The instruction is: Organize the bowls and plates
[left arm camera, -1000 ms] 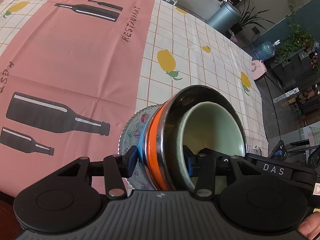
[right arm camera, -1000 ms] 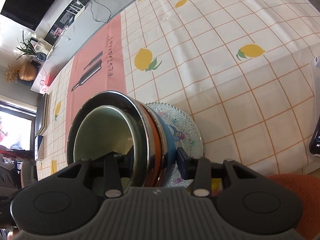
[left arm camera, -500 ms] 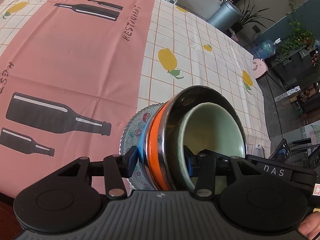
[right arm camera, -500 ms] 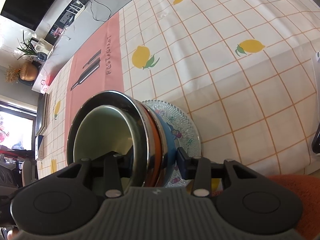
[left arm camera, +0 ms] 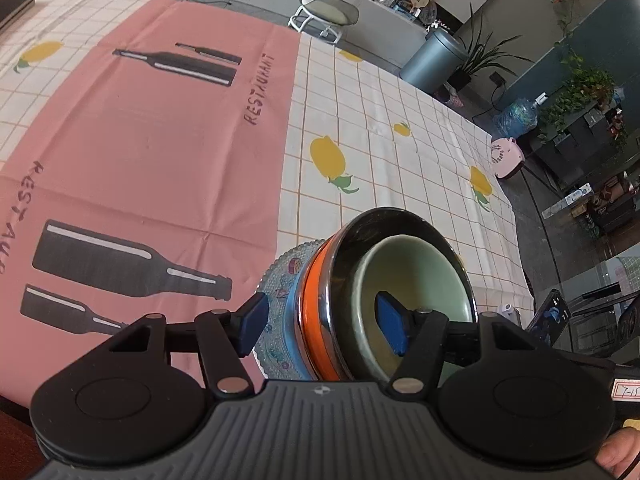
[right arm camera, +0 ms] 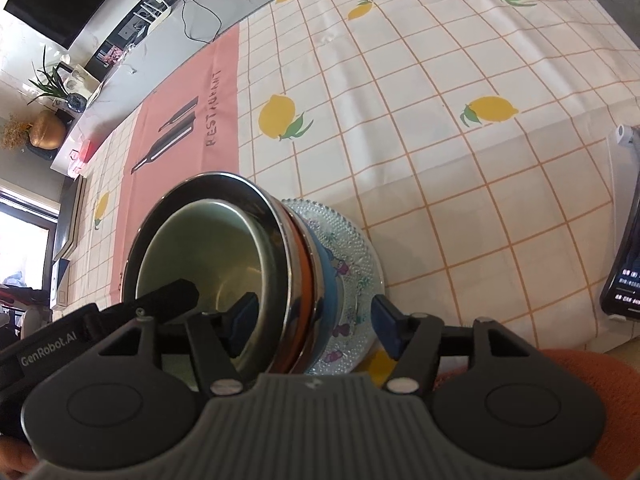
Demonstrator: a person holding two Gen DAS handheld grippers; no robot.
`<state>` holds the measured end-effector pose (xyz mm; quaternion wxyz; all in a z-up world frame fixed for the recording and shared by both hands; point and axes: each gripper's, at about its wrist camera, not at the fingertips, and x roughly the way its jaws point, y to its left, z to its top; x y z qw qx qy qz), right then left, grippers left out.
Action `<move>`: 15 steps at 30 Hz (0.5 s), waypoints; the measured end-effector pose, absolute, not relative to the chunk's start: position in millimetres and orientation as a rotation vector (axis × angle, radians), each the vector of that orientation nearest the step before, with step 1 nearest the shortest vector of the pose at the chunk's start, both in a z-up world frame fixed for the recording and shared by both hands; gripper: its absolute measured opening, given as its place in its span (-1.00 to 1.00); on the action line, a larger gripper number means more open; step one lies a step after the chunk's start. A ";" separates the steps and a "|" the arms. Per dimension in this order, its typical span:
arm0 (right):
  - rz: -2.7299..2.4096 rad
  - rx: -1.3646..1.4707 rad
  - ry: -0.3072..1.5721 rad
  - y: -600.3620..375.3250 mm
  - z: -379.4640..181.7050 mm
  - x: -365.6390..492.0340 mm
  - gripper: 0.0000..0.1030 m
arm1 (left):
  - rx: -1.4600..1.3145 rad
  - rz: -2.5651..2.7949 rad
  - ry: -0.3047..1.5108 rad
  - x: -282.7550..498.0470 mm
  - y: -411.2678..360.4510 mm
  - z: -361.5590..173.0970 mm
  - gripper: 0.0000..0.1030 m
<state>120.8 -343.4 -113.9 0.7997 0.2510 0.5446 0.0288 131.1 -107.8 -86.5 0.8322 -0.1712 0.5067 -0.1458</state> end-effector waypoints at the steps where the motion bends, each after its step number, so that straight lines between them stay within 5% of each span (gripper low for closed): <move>1: 0.053 0.506 1.154 -341.1 -108.7 118.6 0.22 | -0.347 -0.311 1.058 128.6 -107.7 -80.8 0.40; 15: 0.027 0.144 0.820 -299.3 -22.8 48.0 0.22 | -0.046 -0.244 0.695 51.1 -87.8 -2.8 0.39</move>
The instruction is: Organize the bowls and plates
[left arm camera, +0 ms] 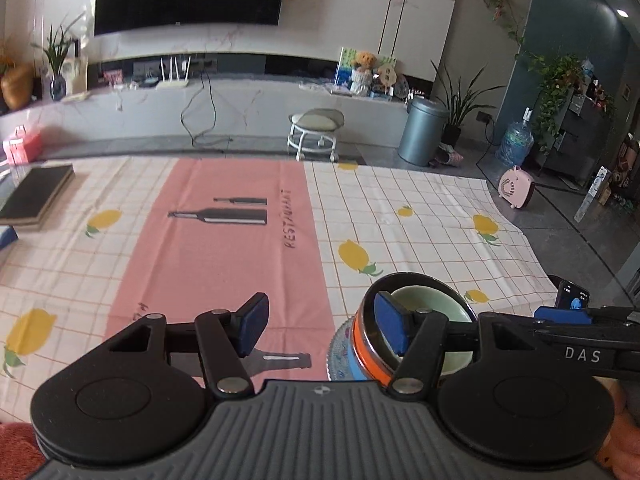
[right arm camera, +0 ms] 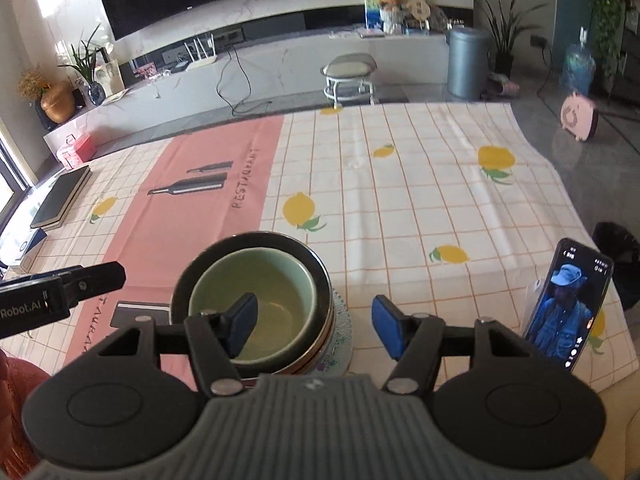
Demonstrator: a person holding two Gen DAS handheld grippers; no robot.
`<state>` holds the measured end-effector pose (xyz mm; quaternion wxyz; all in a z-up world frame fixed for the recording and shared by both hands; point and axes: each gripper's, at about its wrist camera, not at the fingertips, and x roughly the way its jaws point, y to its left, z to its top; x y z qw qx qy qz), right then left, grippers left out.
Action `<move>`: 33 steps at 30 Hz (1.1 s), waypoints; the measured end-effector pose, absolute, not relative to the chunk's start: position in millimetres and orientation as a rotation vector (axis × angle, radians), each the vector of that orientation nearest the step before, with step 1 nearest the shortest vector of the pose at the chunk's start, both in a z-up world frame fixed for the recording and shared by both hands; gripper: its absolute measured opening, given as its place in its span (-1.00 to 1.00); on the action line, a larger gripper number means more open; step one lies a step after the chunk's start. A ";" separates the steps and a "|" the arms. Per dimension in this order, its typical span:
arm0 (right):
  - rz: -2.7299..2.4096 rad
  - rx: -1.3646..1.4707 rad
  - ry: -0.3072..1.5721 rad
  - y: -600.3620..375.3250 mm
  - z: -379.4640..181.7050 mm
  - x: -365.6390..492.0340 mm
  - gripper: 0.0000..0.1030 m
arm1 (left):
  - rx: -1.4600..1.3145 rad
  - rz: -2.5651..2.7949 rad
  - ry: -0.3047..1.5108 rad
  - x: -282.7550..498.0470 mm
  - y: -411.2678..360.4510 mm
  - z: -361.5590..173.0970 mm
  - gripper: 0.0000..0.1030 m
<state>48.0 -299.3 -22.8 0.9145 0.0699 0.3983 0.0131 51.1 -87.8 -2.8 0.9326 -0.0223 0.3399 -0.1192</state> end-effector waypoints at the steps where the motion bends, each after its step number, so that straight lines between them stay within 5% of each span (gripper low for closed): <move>1: 0.028 0.132 0.795 -295.7 -19.2 40.9 0.22 | -0.019 -0.241 0.667 43.3 -88.3 0.3 0.39; 12: 0.032 0.010 0.653 -254.8 -7.3 -28.5 0.23 | 0.070 -0.204 0.552 -11.7 -80.4 -2.9 0.38; 15: 0.035 0.038 0.646 -250.4 -9.5 -42.1 0.38 | 0.051 -0.197 0.576 -16.7 -76.7 -14.4 0.32; 33: -0.012 -0.030 0.656 -222.8 -59.5 -61.1 0.38 | 0.072 -0.125 0.689 -29.8 -78.4 -69.0 0.45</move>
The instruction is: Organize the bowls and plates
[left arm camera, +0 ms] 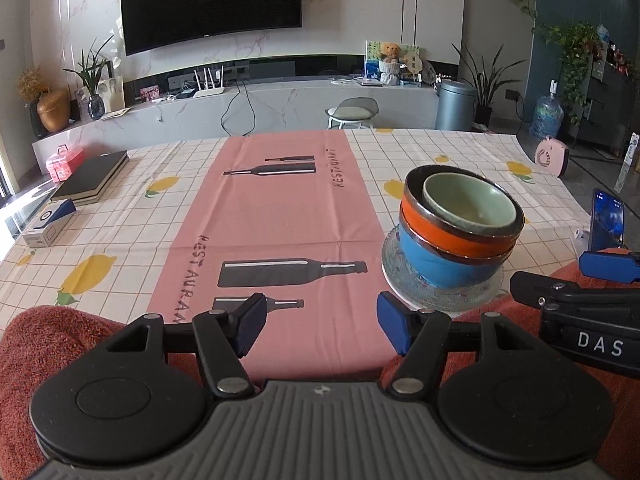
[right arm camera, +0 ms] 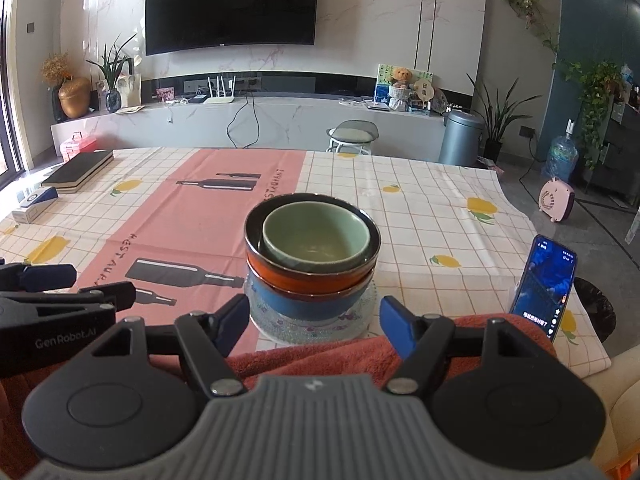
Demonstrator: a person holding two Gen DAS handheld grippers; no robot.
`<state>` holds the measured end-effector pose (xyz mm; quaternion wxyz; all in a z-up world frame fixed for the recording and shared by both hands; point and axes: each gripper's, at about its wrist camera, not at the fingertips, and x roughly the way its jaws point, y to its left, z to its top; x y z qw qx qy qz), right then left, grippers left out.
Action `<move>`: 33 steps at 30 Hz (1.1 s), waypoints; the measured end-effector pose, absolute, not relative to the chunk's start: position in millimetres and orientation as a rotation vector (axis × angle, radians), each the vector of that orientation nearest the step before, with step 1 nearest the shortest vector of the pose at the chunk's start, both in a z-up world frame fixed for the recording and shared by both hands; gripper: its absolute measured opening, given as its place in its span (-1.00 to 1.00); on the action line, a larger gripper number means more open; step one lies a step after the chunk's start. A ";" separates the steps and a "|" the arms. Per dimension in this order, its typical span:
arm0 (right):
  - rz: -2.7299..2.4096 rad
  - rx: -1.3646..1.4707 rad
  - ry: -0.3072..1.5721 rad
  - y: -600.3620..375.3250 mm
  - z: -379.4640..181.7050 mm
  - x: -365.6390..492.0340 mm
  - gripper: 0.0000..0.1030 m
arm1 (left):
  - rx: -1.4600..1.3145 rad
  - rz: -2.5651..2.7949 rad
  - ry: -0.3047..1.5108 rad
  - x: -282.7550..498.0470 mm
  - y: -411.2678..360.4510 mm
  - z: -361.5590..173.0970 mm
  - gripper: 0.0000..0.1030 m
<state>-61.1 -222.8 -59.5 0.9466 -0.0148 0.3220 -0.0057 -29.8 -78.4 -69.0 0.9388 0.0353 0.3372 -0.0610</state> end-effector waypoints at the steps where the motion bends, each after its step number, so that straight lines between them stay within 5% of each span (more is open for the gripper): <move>1: -0.011 -0.024 0.673 -224.4 -64.3 -58.9 0.38 | 0.075 -0.124 0.695 -29.3 -79.2 -71.1 0.46; 33: 0.006 -0.031 0.707 -220.5 -78.1 -53.1 0.38 | 0.075 -0.118 0.730 -25.7 -75.3 -74.6 0.49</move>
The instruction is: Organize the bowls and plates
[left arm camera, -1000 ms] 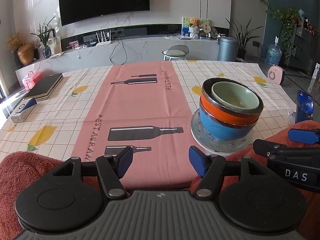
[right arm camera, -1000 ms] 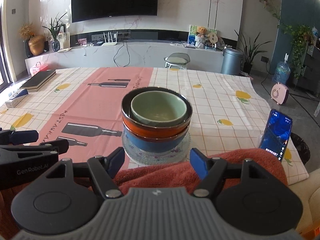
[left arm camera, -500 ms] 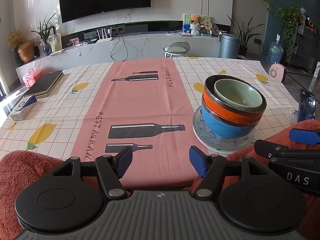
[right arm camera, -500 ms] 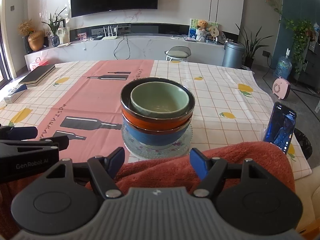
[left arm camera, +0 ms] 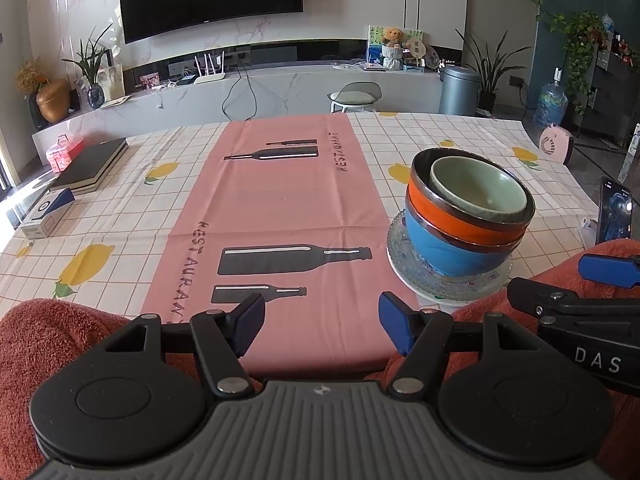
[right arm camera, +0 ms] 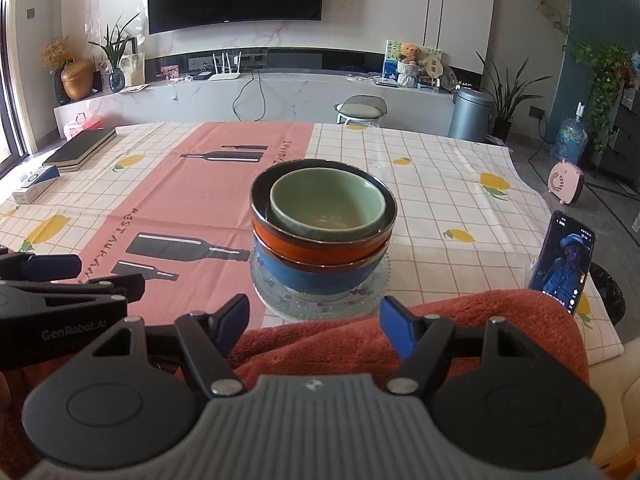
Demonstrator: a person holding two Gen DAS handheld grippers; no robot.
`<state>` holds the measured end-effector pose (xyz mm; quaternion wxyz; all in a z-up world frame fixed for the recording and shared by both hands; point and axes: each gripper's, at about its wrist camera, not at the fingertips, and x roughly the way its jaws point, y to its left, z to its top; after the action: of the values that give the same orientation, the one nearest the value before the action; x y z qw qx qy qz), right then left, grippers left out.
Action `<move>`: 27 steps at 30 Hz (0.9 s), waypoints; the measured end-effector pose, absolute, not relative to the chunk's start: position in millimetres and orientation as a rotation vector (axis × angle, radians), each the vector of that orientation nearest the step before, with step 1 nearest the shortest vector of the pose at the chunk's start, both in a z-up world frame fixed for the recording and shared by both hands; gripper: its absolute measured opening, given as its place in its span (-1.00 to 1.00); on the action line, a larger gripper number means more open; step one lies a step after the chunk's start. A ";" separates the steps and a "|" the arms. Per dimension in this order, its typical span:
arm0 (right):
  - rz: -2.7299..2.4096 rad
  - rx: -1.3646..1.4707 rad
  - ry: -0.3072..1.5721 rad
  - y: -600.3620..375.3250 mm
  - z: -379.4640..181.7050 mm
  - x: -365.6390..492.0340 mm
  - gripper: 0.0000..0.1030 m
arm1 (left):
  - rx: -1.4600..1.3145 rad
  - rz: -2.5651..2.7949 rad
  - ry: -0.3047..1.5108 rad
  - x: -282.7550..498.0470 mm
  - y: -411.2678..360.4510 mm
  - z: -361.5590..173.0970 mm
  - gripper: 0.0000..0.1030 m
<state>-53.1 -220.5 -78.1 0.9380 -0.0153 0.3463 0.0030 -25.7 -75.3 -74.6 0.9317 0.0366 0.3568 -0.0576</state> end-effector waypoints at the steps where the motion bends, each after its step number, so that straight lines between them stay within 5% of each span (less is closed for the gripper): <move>1: 0.007 -0.031 0.707 -220.4 -78.1 -53.1 0.38 | 0.075 -0.118 0.729 -25.6 -75.6 -74.5 0.49; 27: 0.026 -0.057 0.703 -215.2 -77.9 -51.3 0.42 | 0.058 -0.109 0.733 -24.5 -72.3 -72.0 0.49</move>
<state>-51.3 -215.2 -77.9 0.9384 -0.0278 0.3442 0.0127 -24.5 -72.3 -72.0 0.9317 0.0282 0.3581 -0.0533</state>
